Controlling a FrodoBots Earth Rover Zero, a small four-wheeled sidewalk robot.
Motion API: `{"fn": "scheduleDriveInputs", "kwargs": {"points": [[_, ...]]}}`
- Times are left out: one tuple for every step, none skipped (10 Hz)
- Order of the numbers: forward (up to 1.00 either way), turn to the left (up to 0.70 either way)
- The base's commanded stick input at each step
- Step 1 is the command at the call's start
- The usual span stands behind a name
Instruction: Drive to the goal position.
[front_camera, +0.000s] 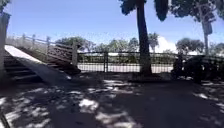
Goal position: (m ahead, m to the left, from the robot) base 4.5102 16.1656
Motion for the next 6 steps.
{"fn": "scheduleDriveInputs", "kwargs": {"points": [[0.45, 0.0], [0.45, 0.0], [0.45, 0.0], [0.45, 0.0], [0.45, 0.0], [0.45, 0.0]]}}
